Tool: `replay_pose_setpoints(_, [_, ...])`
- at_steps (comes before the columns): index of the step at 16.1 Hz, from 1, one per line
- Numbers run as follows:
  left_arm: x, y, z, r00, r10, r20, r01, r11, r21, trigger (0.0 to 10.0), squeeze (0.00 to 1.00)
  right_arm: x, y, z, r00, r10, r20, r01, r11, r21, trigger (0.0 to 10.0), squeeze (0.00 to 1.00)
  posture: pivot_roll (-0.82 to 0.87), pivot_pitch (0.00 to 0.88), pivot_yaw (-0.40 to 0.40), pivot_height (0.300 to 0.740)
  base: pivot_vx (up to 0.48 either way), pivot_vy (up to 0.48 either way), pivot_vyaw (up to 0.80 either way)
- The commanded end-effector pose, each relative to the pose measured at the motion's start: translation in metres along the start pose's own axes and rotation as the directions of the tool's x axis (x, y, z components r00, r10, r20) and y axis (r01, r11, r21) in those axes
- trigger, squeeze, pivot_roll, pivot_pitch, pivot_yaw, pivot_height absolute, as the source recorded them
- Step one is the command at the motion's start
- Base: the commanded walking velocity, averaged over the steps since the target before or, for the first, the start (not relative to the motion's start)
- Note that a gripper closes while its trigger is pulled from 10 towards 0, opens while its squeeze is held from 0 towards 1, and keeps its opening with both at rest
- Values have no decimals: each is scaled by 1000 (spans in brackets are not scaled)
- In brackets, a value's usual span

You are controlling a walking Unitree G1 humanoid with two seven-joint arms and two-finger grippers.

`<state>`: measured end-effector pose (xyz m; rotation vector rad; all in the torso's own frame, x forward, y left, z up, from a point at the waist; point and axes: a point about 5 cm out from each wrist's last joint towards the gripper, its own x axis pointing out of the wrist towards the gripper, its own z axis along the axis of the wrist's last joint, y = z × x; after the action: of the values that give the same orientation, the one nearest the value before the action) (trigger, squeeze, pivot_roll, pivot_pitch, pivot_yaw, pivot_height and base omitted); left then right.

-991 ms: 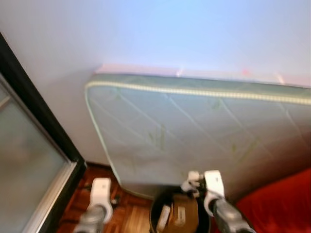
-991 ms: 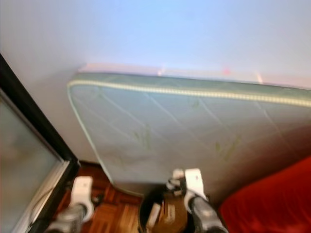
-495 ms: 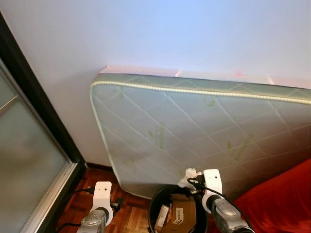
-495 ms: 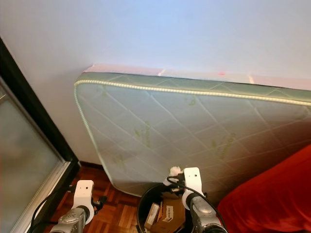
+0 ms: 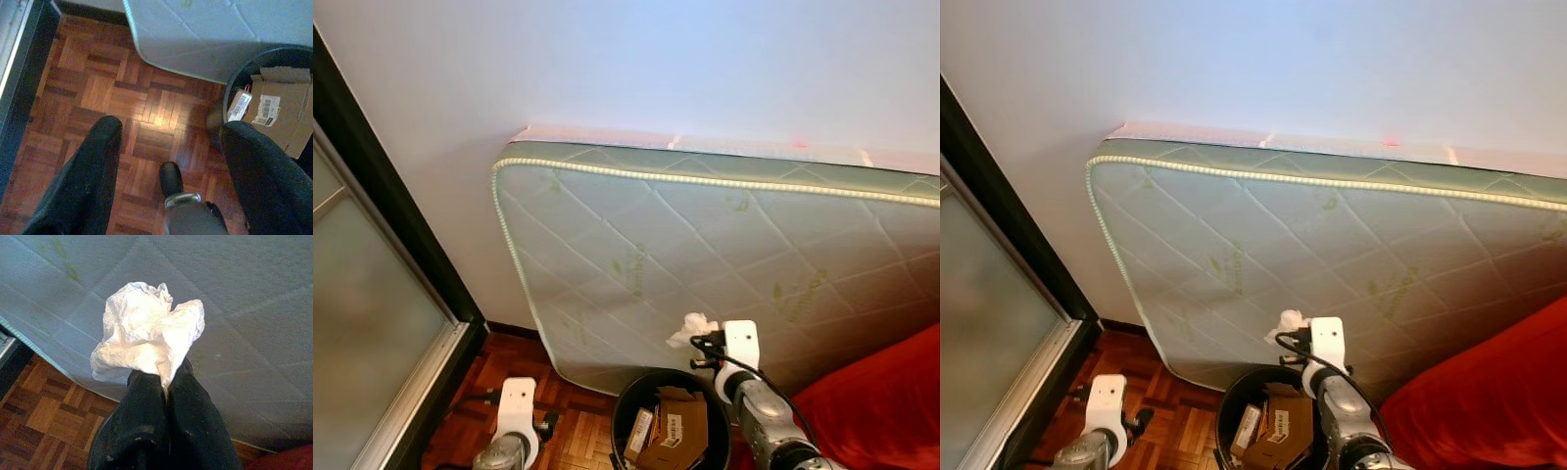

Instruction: Clean up the room

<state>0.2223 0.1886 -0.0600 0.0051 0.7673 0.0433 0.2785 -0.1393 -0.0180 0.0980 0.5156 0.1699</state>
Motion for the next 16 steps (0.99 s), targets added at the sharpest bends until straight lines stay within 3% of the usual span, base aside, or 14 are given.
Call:
replay_pose_setpoints(1, [-1, 4, -5, 1000, 15, -20, -15, 1000, -9, 10000, 0, 1, 2, 1, 1000, 6, 9, -6, 1000, 2, 10000, 0, 4, 5, 5, 740, 0, 0, 0])
replay_pose_setpoints(7, [-1, 2, -4, 1000, 9, -17, -10, 1000, -8, 10000, 0, -6, 1, -18, 998, -9, -64, 9, 1000, 11, 10000, 0, 4, 5, 1, 740, 0, 0, 0])
replay_pose_setpoints(8, [-1, 2, -4, 1000, 9, -16, -9, 1000, -9, 10000, 0, -8, -1, -22, 997, -12, -74, 13, 1000, 15, 10000, 945, 4, 5, 1, 740, 0, 0, 0])
replay_pose_setpoints(9, [-1, 2, -4, 1000, 9, -16, -9, 1000, -9, 10000, 0, -9, -4, -25, 997, -15, -81, 17, 1000, 17, 10000, 1000, 4, 4, 1, 740, 0, 0, 0])
replay_pose_setpoints(14, [0, 0, 0, 1000, 7, -5, -7, 1000, -14, 10000, 0, -29, -34, -45, 992, -49, -117, 52, 998, 24, 10000, 1000, 6, 6, 1, 740, 0, 0, 0])
replay_pose_setpoints(16, [0, 0, 0, 1000, 6, -6, -6, 1000, -11, 10000, 0, -28, -34, -45, 992, -50, -118, 53, 998, 26, 10000, 1000, 6, 6, 1, 740, 0, 0, 0])
